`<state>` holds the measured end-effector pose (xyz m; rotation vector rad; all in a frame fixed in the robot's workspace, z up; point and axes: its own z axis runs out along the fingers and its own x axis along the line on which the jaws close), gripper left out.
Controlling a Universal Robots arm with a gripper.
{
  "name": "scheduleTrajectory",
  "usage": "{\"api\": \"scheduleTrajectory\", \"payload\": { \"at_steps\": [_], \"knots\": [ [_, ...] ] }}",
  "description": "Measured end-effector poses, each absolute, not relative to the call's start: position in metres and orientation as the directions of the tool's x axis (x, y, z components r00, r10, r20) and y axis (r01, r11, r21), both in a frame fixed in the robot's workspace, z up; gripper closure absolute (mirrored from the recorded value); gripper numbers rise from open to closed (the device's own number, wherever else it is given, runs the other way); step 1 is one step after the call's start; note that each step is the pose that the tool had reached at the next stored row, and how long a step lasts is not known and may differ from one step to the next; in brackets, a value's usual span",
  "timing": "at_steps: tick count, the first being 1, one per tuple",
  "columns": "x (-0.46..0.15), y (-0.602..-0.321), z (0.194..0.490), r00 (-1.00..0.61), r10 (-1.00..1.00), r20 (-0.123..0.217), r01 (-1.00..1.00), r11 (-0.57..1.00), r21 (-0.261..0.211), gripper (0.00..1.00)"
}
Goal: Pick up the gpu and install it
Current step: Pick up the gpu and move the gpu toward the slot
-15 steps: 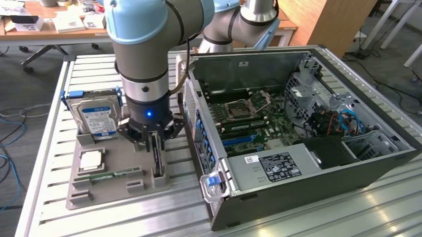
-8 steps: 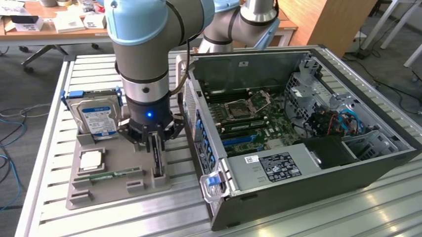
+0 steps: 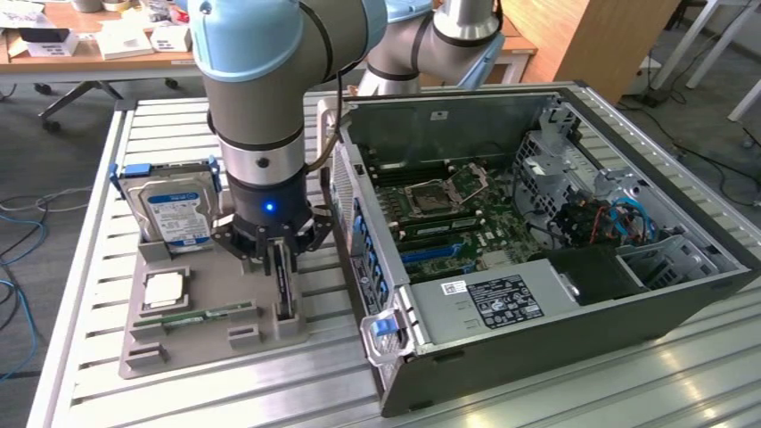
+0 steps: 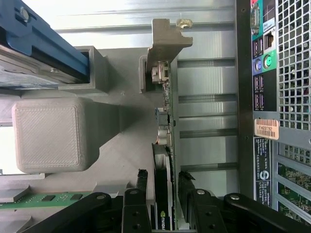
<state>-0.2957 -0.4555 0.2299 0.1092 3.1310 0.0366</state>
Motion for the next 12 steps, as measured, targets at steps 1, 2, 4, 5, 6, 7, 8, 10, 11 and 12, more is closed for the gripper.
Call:
{"api": "scheduleTrajectory", "payload": {
  "at_steps": [1,2,4,5,6,7,8,10,11,12],
  "knots": [
    [-0.2957,-0.4555,0.2299,-0.998,0.070,-0.008,0.070,0.997,0.024,0.61],
    [-0.2957,-0.4555,0.2299,-0.998,0.070,-0.008,0.070,0.997,0.024,0.63],
    [-0.2957,-0.4556,0.2300,-0.998,0.070,-0.008,0.070,0.997,0.023,0.69],
    [-0.2957,-0.4555,0.2300,-0.998,0.070,-0.008,0.070,0.997,0.024,0.74],
    [-0.2957,-0.4556,0.2300,-0.998,0.070,-0.008,0.070,0.997,0.023,0.74],
    [-0.2957,-0.4555,0.2300,-0.998,0.070,-0.008,0.070,0.997,0.024,0.74],
    [-0.2957,-0.4555,0.2300,-0.998,0.070,-0.008,0.070,0.997,0.024,0.74],
    [-0.2957,-0.4555,0.2300,-0.998,0.070,-0.008,0.070,0.997,0.024,0.74],
    [-0.2957,-0.4555,0.2300,-0.998,0.070,-0.008,0.070,0.997,0.024,0.74],
    [-0.2957,-0.4556,0.2300,-0.998,0.070,-0.008,0.070,0.997,0.024,0.74]
  ]
}}
